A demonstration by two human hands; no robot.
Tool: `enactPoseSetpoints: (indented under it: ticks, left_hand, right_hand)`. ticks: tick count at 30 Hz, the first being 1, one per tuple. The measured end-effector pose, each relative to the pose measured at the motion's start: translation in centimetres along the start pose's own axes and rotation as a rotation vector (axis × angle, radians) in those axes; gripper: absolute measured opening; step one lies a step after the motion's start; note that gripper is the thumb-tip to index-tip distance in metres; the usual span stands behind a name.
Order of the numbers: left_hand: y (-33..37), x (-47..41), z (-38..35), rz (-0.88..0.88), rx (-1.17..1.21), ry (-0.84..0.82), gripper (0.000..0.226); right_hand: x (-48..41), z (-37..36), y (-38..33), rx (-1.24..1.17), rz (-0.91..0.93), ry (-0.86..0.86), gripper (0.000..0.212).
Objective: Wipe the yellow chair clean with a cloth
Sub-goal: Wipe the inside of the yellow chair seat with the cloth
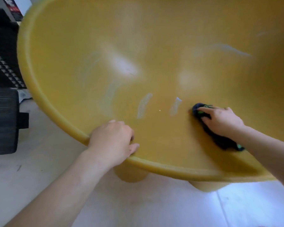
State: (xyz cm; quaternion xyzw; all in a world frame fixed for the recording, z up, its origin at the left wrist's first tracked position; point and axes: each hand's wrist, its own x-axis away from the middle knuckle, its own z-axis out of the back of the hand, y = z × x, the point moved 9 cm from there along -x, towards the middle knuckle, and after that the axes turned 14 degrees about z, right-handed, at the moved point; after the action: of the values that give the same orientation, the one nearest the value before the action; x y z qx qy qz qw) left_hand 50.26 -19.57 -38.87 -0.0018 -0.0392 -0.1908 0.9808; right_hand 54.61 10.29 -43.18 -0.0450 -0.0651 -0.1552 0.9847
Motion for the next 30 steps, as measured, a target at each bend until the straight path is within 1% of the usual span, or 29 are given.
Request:
enactPoseSetpoints:
  ticks: [1, 2, 3, 5, 6, 7, 8, 9, 10, 12, 13, 14, 15, 16, 18, 19, 20, 21, 22, 24, 25, 26, 27, 28, 30]
  left_hand:
    - [0.3, -0.3, -0.4, 0.001, -0.003, -0.018, 0.04]
    - [0.9, -0.6, -0.6, 0.0, -0.001, -0.033, 0.04]
    - [1.6, -1.0, -0.7, 0.0, 0.01, -0.04, 0.037]
    - [2.0, -2.1, -0.3, 0.02, 0.02, -0.034, 0.021]
    - [2.0, -2.6, -0.2, 0.028, 0.014, -0.048, 0.017]
    - [1.9, -3.1, -0.2, 0.025, 0.012, -0.068, 0.015]
    - [1.7, -3.5, -0.4, 0.018, 0.012, -0.093, 0.012]
    - [1.4, -3.7, -0.6, 0.01, 0.023, -0.105, 0.011]
    - [1.3, -3.7, -0.7, 0.001, 0.039, -0.095, 0.014]
    - [1.7, -3.7, -0.9, -0.033, 0.055, -0.027, 0.021]
    - [2.1, -3.7, -1.1, -0.045, 0.042, -0.011, 0.025]
    - [2.5, -3.7, -1.4, -0.05, 0.027, -0.008, 0.03]
    - [3.0, -4.0, -1.6, -0.058, 0.016, -0.013, 0.035]
    - [3.7, -4.4, -1.8, -0.067, 0.004, -0.03, 0.04]
    - [4.3, -5.3, -1.9, -0.059, -0.022, -0.049, 0.047]
    - [4.5, -5.7, -2.0, -0.057, -0.038, -0.053, 0.048]
    - [4.6, -5.9, -2.1, -0.062, -0.043, -0.059, 0.049]
    - [4.6, -5.9, -2.2, -0.066, -0.043, -0.071, 0.049]
    - [4.5, -5.9, -2.3, -0.067, -0.043, -0.079, 0.049]
    - [4.2, -5.5, -2.5, -0.065, -0.041, -0.08, 0.049]
    - [4.0, -5.3, -2.5, -0.058, -0.037, -0.078, 0.049]
    - [3.9, -5.1, -2.5, -0.051, -0.031, -0.078, 0.049]
    - [3.9, -4.9, -2.5, -0.053, -0.018, -0.079, 0.048]
    - [4.0, -4.7, -2.3, -0.057, -0.006, -0.086, 0.048]
    - [3.7, -4.3, -2.1, -0.055, 0.003, -0.113, 0.046]
  right_hand:
    - [-0.2, 0.2, 0.8, -0.001, -0.066, 0.005, 0.04]
    - [-0.6, 0.0, -1.2, 0.004, -0.026, 0.011, 0.041]
    - [-1.0, -0.6, -5.4, -0.02, 0.092, 0.01, 0.041]
    - [-0.2, -2.0, -16.2, -0.114, 0.424, -0.015, 0.039]
    - [0.8, -2.1, -19.8, -0.159, 0.563, -0.021, 0.037]
    - [1.3, -1.7, -20.9, -0.171, 0.656, -0.002, 0.037]
    - [0.6, -1.3, -19.4, -0.162, 0.685, 0.022, 0.039]
    - [-0.7, -1.2, -15.7, -0.109, 0.628, 0.011, 0.041]
    - [-2.6, -1.2, -10.7, -0.054, 0.504, -0.002, 0.043]
    - [-5.1, 0.9, -0.1, 0.015, 0.135, 0.081, 0.043]
    - [-5.4, 1.8, 2.9, -0.013, -0.017, 0.125, 0.044]
    - [-5.8, 1.9, 2.9, -0.031, -0.06, 0.154, 0.045]
    - [-6.0, 1.3, 0.4, -0.048, -0.021, 0.146, 0.046]
    - [-5.9, 0.1, -3.5, -0.064, 0.086, 0.126, 0.047]
    - [-3.5, -1.8, -13.3, -0.089, 0.433, 0.071, 0.049]
    - [-2.3, -2.1, -15.9, -0.087, 0.564, 0.065, 0.048]
    - [-2.6, -1.7, -15.7, -0.095, 0.64, 0.091, 0.048]
    - [-4.0, -1.1, -13.1, -0.088, 0.621, 0.096, 0.047]
    - [-6.1, -0.5, -9.1, -0.051, 0.514, 0.096, 0.046]
    - [-9.2, 1.5, -0.8, 0.003, 0.22, 0.153, 0.047]
    - [-9.7, 2.1, 1.2, -0.017, 0.114, 0.181, 0.048]
    - [-9.7, 2.0, 0.8, -0.046, 0.095, 0.193, 0.049]
    - [-9.3, 1.3, -1.7, -0.058, 0.155, 0.167, 0.05]
    - [-8.3, 0.2, -5.3, -0.057, 0.27, 0.131, 0.05]
    - [-3.9, -1.7, -13.1, -0.082, 0.591, 0.062, 0.05]
